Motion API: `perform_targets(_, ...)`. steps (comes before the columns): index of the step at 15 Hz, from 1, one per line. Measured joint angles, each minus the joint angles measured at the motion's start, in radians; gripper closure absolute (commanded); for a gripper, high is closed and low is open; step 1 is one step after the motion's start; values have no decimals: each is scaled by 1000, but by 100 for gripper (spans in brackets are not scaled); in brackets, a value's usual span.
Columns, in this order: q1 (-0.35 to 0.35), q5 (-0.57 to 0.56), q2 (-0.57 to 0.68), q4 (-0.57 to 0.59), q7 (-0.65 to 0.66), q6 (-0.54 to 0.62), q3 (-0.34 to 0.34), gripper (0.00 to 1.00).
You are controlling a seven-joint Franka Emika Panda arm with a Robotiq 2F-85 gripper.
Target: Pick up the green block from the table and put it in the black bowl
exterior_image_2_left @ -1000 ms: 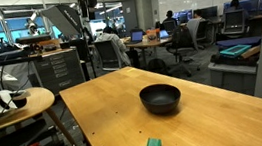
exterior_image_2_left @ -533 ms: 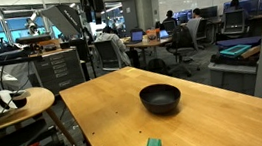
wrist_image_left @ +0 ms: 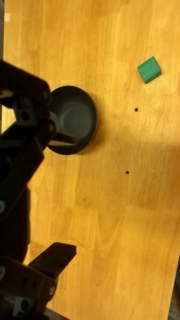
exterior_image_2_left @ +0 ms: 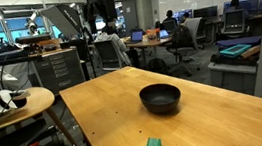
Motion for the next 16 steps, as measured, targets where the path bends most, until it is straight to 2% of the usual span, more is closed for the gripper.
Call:
perform_targets(6,-23,-64,-8,-92,-147,106,-53,0)
perform_targets(12,-69,-145,-14,-223,-219,261,-103,0)
perform_targets(16,-93,-158,-14,-307,-276,363,-148,0)
